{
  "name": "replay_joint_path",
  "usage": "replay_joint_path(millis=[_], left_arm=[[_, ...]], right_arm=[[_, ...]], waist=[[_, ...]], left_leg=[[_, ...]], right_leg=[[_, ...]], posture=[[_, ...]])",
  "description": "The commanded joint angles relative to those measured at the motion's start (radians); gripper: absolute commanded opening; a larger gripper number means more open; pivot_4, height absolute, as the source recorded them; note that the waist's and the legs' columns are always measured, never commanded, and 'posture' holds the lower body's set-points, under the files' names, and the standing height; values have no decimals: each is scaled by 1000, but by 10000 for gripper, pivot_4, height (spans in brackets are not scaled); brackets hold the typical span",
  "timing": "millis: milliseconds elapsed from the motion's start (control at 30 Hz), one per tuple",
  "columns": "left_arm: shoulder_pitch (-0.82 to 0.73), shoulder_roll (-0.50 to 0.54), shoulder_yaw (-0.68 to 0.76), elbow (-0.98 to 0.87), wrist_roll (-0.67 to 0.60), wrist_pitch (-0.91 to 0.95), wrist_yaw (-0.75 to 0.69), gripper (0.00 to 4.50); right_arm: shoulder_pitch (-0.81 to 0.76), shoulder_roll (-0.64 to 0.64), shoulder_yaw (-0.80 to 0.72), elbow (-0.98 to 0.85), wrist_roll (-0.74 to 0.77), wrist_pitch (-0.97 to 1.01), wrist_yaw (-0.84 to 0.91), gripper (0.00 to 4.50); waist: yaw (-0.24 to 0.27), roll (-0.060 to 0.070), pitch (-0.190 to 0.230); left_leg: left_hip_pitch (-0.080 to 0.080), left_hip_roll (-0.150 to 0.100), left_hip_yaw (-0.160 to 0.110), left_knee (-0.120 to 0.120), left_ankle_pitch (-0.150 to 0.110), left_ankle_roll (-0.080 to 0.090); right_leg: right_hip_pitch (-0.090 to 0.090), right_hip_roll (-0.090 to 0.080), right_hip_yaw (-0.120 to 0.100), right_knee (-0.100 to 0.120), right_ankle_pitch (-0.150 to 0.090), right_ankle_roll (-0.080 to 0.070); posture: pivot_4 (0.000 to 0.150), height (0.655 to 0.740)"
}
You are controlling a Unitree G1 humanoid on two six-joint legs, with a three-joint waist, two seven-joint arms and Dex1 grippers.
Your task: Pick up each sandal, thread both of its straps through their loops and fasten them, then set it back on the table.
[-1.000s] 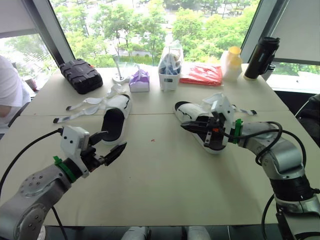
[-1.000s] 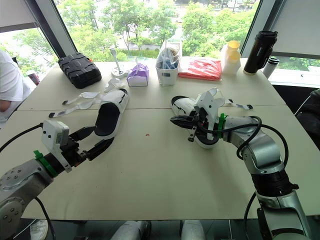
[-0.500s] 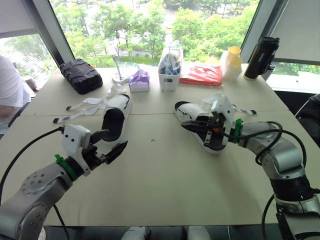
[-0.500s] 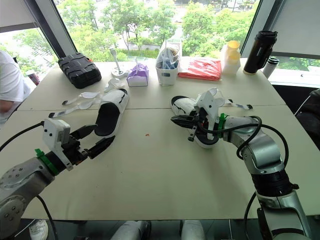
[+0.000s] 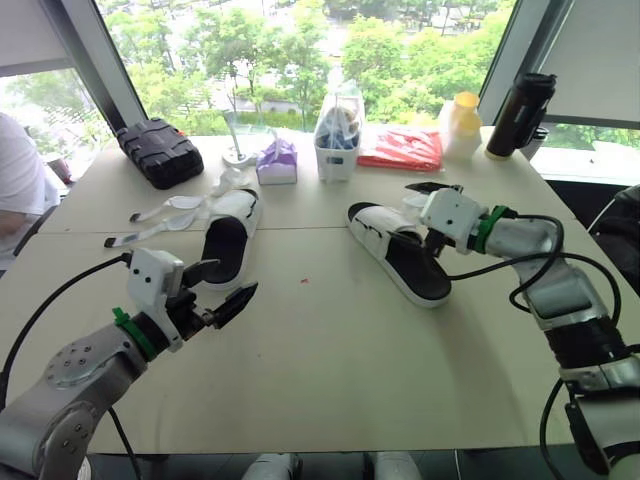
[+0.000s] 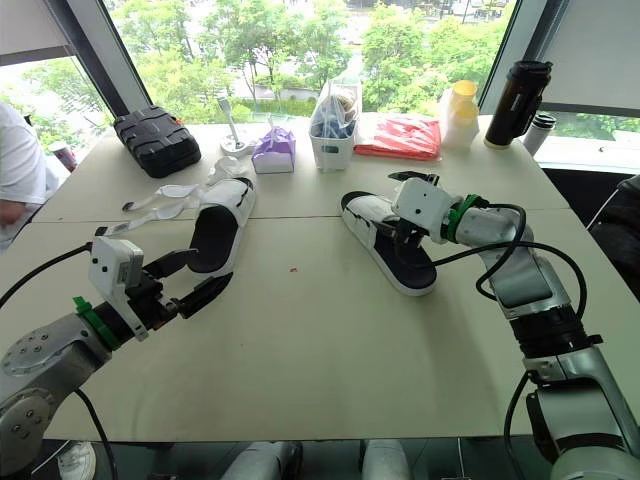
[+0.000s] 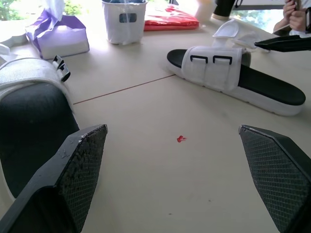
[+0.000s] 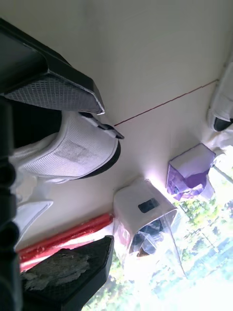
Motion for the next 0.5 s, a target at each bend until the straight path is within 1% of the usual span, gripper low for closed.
replay_joint_path(millis=[33,133,267,300,367,500], left_arm=[[-5,7,2,-14,4,-17,-6,45000],[-5,4,1,-15,8,-19,-6,45000],[-1,7,0,-18,16,-22,-8,45000],[0,7,1,-19,17,-22,-7,45000],[2,6,8,-25,15,-20,-4,45000],[11,6,11,-35,18,-19,-1,45000]], right_arm=[[-48,-26,26,76,-92,-135,-19,44560],[-73,-32,69,180,-152,-223,-8,44560],[-122,-5,103,291,-204,-297,-36,44560],[-140,4,115,328,-227,-316,-56,44560],[-194,24,157,435,-320,-371,-153,44560],[-279,73,205,612,-401,-451,-269,44560]], waist=[[-1,0,0],[-2,0,0],[-6,0,0],[-8,0,0],[-17,0,0],[-21,0,0]], left_leg=[[0,0,0,0,0,0],[0,0,0,0,0,0],[0,0,1,0,0,-1],[0,0,1,0,0,-1],[0,0,1,0,0,-1],[1,0,1,0,1,-2]], right_leg=[[0,0,0,0,0,0],[0,0,0,0,0,0],[0,0,1,0,0,0],[0,0,1,0,0,0],[0,0,1,0,1,-1],[0,1,2,0,1,-2]], posture=[[1500,7400],[1500,7400],[1500,7400],[1500,7400],[1500,7400],[1500,7400]])
